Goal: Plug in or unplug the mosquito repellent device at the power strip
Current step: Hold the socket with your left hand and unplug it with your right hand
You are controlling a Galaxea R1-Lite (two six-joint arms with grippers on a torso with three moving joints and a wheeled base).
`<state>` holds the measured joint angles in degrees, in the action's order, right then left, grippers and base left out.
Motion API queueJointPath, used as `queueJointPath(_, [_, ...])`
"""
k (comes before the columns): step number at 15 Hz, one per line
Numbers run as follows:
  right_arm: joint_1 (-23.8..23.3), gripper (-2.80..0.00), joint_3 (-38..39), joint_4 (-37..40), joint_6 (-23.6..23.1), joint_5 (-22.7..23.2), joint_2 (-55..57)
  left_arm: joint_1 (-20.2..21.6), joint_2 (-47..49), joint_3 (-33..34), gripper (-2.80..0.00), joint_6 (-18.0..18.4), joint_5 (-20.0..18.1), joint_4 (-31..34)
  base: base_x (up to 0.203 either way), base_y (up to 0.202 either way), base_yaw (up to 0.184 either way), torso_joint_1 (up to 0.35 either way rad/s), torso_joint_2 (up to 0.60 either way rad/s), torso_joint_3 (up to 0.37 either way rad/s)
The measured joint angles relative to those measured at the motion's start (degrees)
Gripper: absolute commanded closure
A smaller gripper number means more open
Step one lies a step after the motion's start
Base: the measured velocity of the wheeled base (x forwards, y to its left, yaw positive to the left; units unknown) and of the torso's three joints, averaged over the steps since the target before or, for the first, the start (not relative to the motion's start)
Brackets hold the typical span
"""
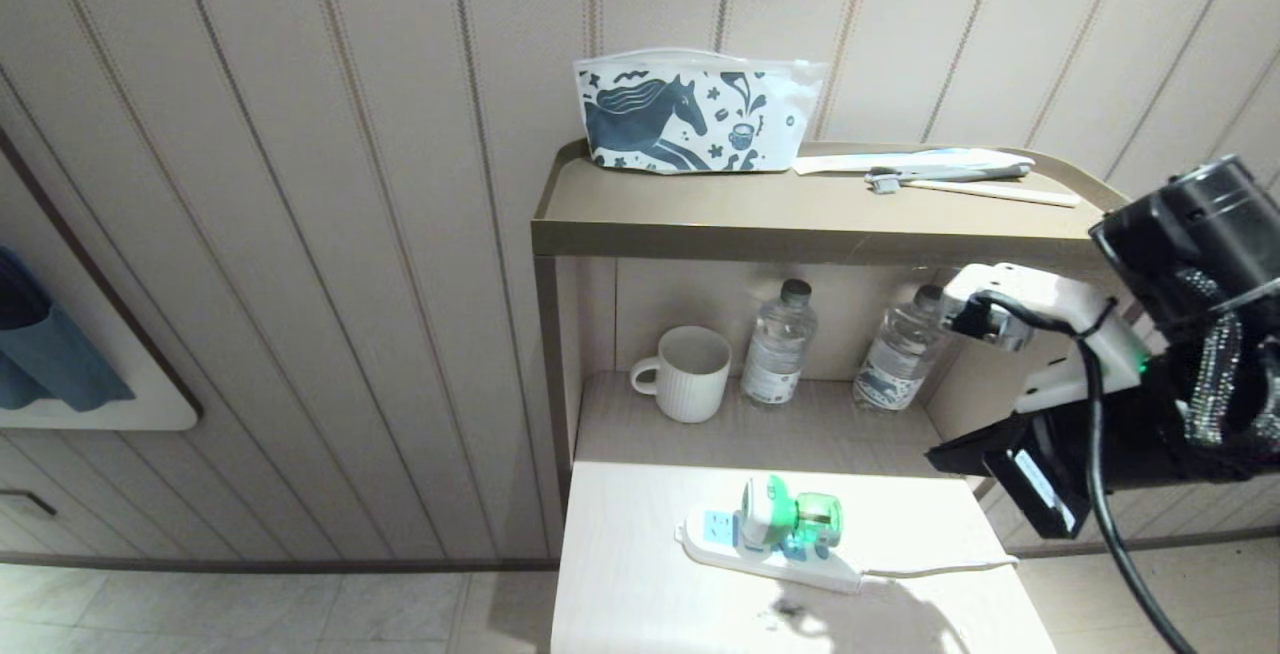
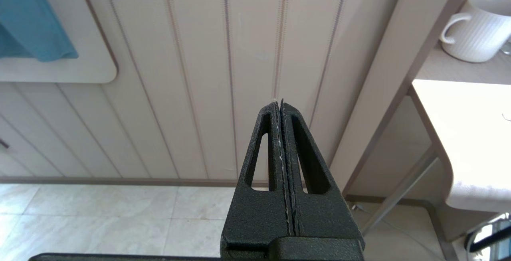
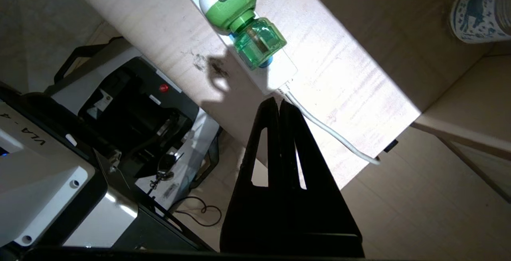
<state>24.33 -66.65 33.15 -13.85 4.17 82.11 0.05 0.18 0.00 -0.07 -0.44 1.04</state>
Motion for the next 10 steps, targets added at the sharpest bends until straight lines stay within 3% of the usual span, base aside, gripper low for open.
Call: queueJointPath(10, [7.19, -2.8, -2.17, -2.04, -2.88, -1.47, 11.26, -0.02, 0.0, 0.0, 0.0, 0.0, 0.0, 0.01, 0.0, 0.0, 0.0, 0.0, 0.0, 0.0])
